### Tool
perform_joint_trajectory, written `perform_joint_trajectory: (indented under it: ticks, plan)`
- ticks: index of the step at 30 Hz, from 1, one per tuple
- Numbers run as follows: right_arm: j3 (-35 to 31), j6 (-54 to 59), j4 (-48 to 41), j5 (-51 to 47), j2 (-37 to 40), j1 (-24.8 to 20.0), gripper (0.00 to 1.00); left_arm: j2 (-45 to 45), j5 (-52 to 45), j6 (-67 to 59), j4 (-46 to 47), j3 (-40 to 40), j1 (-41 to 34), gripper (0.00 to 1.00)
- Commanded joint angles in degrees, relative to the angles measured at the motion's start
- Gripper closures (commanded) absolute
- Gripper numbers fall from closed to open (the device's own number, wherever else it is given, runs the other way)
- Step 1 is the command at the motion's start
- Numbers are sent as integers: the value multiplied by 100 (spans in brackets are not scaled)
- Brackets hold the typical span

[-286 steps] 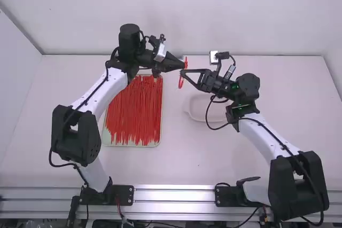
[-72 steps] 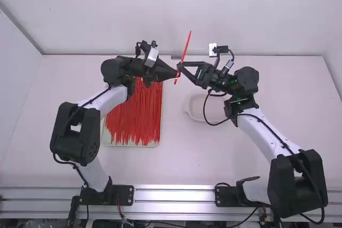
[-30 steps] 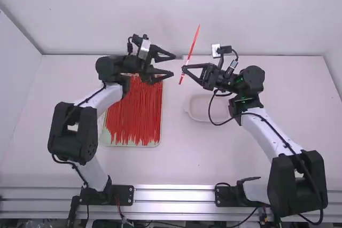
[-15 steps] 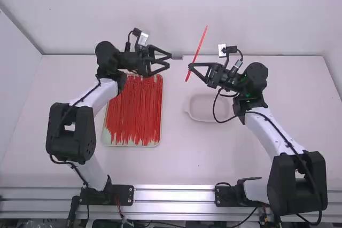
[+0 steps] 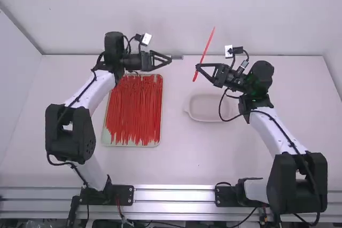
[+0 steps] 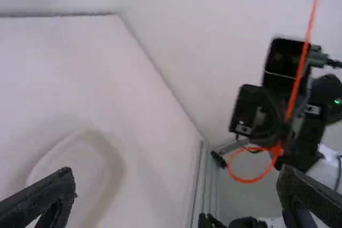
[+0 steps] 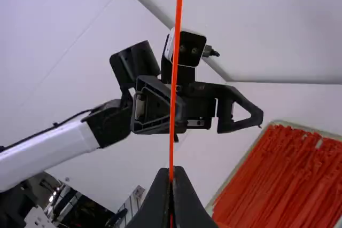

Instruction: Fasten the cable tie

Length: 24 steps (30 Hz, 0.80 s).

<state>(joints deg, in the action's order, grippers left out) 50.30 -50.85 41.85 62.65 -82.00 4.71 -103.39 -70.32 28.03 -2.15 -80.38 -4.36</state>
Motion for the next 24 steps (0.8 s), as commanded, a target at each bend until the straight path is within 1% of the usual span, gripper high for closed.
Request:
perform_joint_trajectory:
  ticks: [1,3,7,10,12,15,21,24]
  plan:
    - [138,291,-155,52,61,-2,100,-11,560,-999,507,-254,42,1]
    - [138,527,-487,48,61,-72,100,-11,837,-1482,1300,-380,-7,1]
    - [138,949,-999,31,61,-162,100,-11,1073,-2109,2227,-522,-13,1]
    - [138,1237,-1346,33,61,-238,100,-11,1185,-2470,2743,-560,-13,1]
    - [138,1355,-1480,31,61,-289,100,-11,1191,-2634,2922,-557,-15,1]
    - [138,1633,-1902,-101,61,-374,100,-11,1189,-2962,3296,-555,-17,1]
    - [138,2267,-2865,-608,61,-479,100,-11,1054,-3600,4197,-553,-20,1]
    - [138,2522,-3241,-898,61,-479,100,-11,907,-3882,4452,-544,-28,1]
